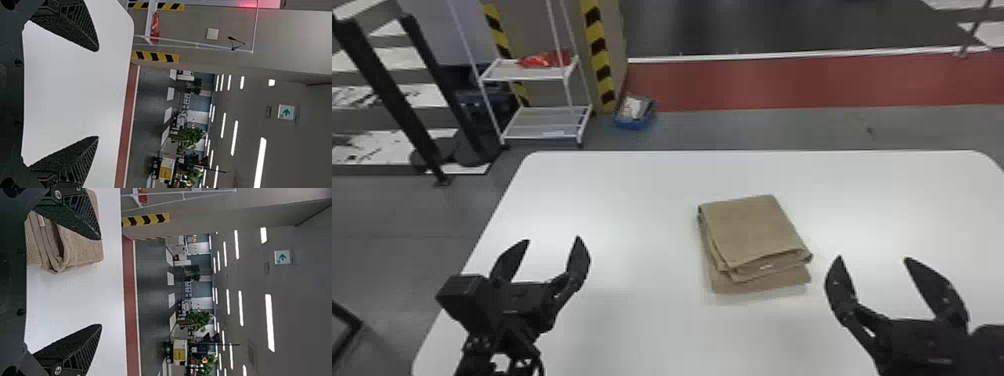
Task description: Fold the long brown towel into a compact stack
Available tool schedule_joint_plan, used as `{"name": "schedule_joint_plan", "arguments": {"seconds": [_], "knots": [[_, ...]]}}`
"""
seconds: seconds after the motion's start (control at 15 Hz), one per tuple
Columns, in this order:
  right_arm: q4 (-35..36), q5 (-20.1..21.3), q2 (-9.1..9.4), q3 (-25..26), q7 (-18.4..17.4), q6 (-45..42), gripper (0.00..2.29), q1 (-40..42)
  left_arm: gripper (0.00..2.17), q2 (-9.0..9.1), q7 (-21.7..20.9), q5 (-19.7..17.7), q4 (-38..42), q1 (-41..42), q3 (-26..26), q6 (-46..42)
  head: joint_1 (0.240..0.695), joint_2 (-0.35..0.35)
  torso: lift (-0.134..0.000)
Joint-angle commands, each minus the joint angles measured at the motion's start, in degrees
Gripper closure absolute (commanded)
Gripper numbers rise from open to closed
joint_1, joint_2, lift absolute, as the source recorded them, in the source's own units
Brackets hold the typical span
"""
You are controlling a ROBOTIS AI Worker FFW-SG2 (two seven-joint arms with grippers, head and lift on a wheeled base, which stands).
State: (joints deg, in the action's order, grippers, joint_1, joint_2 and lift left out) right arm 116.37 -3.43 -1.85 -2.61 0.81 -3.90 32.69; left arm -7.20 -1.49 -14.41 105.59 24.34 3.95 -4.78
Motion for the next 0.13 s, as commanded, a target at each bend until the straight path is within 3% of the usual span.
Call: {"name": "schedule_joint_plan", "arguments": {"seconds": [0.0, 0.07], "knots": [[0.0, 0.0, 0.0, -0.02, -0.02, 0.0, 0.09, 0.0, 0.08, 0.0, 0.0, 0.0, -0.03, 0.0, 0.0, 0.0, 0.695, 0.109, -0.091], [0.0, 0.0, 0.0, -0.02, -0.02, 0.0, 0.09, 0.0, 0.08, 0.0, 0.0, 0.0, -0.03, 0.0, 0.0, 0.0, 0.695, 0.109, -0.091]]}}
